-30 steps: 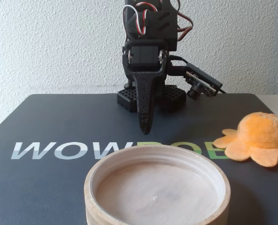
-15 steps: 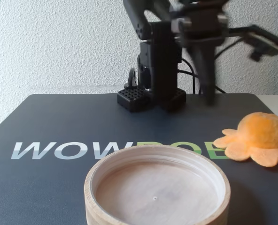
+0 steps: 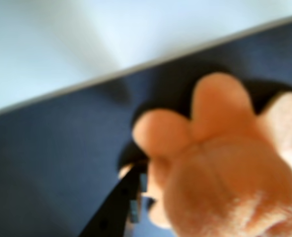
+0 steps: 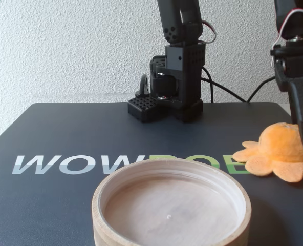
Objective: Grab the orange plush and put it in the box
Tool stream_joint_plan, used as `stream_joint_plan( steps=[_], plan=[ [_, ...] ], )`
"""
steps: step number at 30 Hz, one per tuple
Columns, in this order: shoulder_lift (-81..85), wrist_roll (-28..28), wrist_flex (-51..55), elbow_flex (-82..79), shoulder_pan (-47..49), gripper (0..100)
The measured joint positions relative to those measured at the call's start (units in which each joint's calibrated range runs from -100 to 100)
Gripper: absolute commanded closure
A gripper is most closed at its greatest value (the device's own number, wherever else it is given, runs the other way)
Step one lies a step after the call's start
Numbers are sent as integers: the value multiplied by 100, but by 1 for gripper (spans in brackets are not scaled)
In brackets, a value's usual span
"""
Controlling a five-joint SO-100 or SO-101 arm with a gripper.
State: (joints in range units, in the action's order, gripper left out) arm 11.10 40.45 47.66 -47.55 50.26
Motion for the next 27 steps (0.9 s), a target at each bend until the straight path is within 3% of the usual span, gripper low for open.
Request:
stream_joint_plan(
  steps=[3,5,7,11,17,21,23,27],
  plan=[
    [-238,31,-17,0,-199,79],
    [-289,15,-17,0,-405,97],
    [-289,-67,-17,0,-759,99],
    [-111,-808,-9,135,-1474,99],
    [1455,-3150,-34,386,-3066,99],
    [1480,-3984,-662,395,-4001,99],
    [1404,-4159,-859,395,-4304,94],
    [1387,-4179,-894,395,-4333,59]
  ],
)
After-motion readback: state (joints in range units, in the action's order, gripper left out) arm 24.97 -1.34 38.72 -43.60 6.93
